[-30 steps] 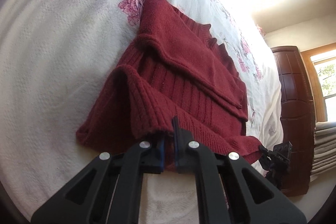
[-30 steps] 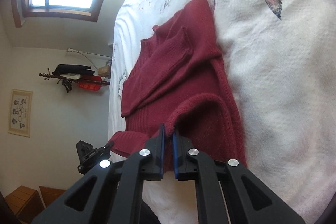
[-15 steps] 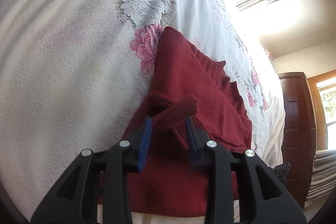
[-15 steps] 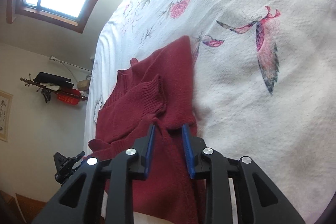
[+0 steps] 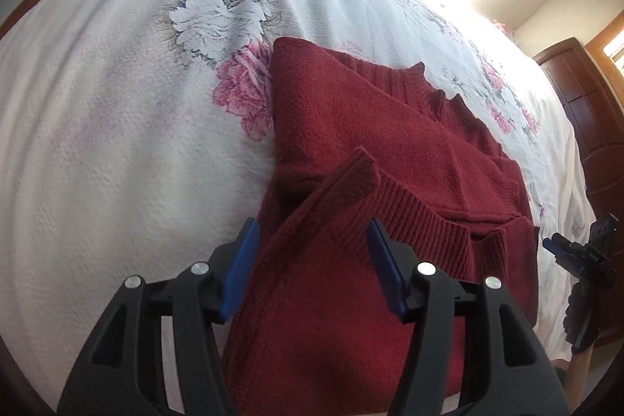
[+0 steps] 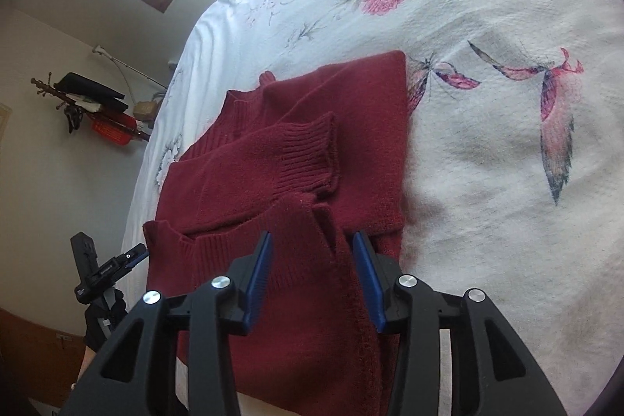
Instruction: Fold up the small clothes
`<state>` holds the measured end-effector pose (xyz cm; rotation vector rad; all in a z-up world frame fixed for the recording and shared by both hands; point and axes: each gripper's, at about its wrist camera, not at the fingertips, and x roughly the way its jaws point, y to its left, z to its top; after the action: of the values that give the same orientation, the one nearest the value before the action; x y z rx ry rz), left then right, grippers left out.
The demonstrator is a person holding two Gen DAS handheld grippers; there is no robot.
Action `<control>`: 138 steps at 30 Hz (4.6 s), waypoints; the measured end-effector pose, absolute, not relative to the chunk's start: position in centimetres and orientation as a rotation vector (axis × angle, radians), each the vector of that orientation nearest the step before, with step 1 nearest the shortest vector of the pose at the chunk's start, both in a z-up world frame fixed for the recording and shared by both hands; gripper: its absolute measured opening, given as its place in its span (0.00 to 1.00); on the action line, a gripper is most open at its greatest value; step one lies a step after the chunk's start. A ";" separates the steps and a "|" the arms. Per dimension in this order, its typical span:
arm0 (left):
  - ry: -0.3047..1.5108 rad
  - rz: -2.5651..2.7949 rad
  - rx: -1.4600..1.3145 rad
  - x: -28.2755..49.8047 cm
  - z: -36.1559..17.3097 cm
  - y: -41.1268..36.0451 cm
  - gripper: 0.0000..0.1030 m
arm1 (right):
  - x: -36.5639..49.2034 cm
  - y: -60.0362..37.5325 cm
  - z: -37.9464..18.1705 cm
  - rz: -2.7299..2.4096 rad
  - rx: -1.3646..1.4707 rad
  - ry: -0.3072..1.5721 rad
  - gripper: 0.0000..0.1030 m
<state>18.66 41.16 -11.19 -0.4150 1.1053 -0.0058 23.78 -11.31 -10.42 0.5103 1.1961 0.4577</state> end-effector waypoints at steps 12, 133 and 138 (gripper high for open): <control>1.150 -0.024 -0.234 21.7 -12.7 38.9 0.26 | 24.5 -10.6 -10.8 0.469 0.437 1.205 0.43; 1.065 0.072 -0.164 25.0 -13.9 32.6 0.54 | 24.4 -12.3 -14.4 0.309 0.357 1.417 0.12; 1.046 0.096 -0.136 24.8 -14.0 32.0 0.56 | 24.4 -12.3 -14.0 0.319 0.367 1.393 0.23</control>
<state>24.80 32.04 -14.02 -0.1365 1.0460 0.0960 24.40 -12.28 -14.00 0.3671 1.3932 0.3189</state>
